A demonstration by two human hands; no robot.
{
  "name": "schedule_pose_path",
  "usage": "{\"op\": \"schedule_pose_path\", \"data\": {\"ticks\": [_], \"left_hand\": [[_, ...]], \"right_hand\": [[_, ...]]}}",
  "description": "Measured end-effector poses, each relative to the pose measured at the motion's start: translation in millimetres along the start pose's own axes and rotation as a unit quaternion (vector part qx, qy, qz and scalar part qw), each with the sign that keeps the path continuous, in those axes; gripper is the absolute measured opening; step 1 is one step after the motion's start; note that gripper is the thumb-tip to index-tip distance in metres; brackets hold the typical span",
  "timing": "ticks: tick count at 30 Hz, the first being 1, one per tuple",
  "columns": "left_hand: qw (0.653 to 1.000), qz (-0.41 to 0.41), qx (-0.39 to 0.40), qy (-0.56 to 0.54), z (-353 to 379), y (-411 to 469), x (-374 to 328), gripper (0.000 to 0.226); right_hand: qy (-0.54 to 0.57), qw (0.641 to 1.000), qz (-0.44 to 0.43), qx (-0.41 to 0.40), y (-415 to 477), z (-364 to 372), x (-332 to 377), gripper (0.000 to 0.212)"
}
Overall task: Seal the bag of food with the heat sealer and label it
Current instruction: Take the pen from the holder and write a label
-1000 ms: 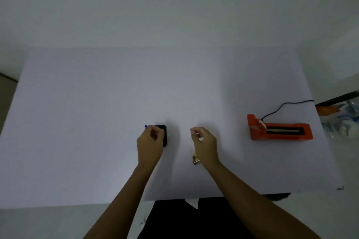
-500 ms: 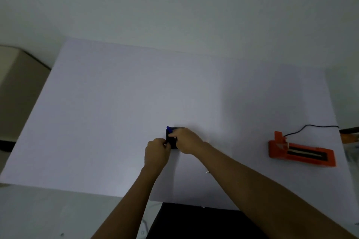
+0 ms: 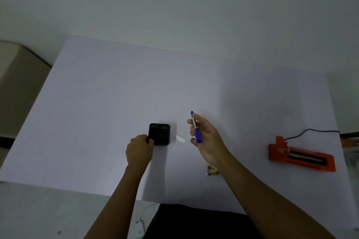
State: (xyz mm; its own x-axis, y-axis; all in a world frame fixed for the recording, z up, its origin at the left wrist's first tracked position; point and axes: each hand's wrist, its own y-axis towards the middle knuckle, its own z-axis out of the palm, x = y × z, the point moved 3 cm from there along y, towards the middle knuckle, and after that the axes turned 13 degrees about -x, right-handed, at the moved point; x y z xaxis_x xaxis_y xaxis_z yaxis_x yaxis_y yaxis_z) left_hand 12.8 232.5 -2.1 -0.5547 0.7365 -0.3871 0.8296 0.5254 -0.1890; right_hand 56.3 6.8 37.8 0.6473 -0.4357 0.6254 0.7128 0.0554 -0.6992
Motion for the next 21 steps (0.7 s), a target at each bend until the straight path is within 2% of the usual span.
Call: {"op": "schedule_pose_path", "data": {"ticks": [4,7,9,12,14,16,18,21], "left_hand": [[1.0,-0.014,-0.009,0.023,1.6,0.9,3.8,0.03],[0.999,-0.005,-0.052,-0.001,-7.7,-5.7,-5.1,0.033],[0.997,0.028,-0.051,-0.057,-13.9,-15.1,-20.4,0.037],[0.983,0.084,0.01,-0.165,-19.5,-35.6,-48.9,0.038],[0.958,0.105,0.075,-0.257,-19.0,-49.0,-62.9,0.035],[0.942,0.116,0.115,-0.292,-15.8,-57.8,-69.0,0.033],[0.938,0.103,0.131,-0.303,-13.0,-62.3,-69.9,0.037],[0.916,0.039,0.191,-0.351,-14.2,-67.6,-70.7,0.04]], "right_hand": [[-0.031,0.999,-0.003,-0.007,-1.8,-2.7,-6.8,0.017],[-0.044,0.998,0.026,-0.036,-5.5,0.1,-10.7,0.042],[-0.067,0.996,0.02,-0.062,-6.8,0.9,-11.8,0.05],[-0.094,0.993,0.009,-0.075,-9.5,6.0,-14.6,0.05],[-0.1,0.991,0.008,-0.085,-10.4,10.2,-16.4,0.05],[-0.095,0.991,0.01,-0.095,-10.5,12.2,-17.3,0.048],[-0.088,0.991,0.012,-0.103,-10.3,12.0,-17.2,0.047],[-0.091,0.99,0.01,-0.103,-10.4,10.2,-17.3,0.046]]}}
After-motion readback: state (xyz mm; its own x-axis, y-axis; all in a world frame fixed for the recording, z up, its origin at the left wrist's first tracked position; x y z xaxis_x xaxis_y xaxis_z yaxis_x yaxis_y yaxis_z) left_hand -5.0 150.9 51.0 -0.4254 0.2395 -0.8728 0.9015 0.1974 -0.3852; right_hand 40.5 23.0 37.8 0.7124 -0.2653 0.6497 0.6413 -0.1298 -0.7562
